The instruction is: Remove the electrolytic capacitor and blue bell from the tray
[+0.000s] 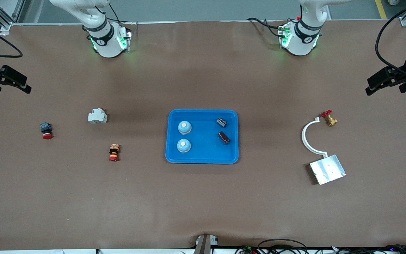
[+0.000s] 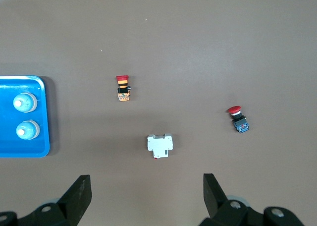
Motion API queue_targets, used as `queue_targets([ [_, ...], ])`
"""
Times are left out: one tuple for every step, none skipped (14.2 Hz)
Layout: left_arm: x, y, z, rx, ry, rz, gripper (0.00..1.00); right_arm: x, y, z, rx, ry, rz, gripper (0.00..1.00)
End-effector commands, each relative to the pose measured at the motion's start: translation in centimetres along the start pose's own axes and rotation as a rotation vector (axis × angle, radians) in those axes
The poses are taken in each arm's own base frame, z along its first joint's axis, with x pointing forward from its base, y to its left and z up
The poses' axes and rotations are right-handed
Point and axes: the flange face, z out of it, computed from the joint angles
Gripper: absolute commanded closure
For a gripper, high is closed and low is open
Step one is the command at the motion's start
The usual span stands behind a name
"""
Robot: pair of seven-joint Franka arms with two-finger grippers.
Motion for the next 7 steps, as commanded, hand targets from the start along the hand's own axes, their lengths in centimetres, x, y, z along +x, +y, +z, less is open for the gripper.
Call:
queue_targets([
  [-0.53, -0.16, -0.68, -0.002, -0.014, 0.003, 0.0, -0.49, -0.08, -0.36, 0.008, 0.006, 0.038, 0.0],
  [-0.49, -0.25, -0.65, -0.002, -0.016, 0.003, 0.0, -0.53, -0.4, -0.31, 0.006, 0.001, 0.082, 0.0],
  [-0.47, -0.41, -0.65, -0.002, -0.016, 0.0, 0.0, -0.53, -0.4, -0.31, 0.006, 0.001, 0.086, 0.0],
  [-0.48, -0.33, -0.65, -0.002, -0.016, 0.001, 0.0, -0.5, -0.32, -0.34, 0.006, 0.004, 0.081, 0.0],
  [-0.47, -0.43, -0.65, 0.0, -0.015, -0.001, 0.0, -0.42, -0.32, -0.36, 0.006, 0.007, 0.06, 0.0],
  [-0.32, -0.39, -0.33, 0.003, -0.021, -0.001, 0.0, -0.39, -0.22, -0.39, 0.005, 0.01, 0.037, 0.0],
  [-0.28, -0.37, -0.25, 0.03, -0.019, 0.004, 0.0, -0.39, -0.14, -0.39, -0.003, 0.01, 0.017, 0.0],
])
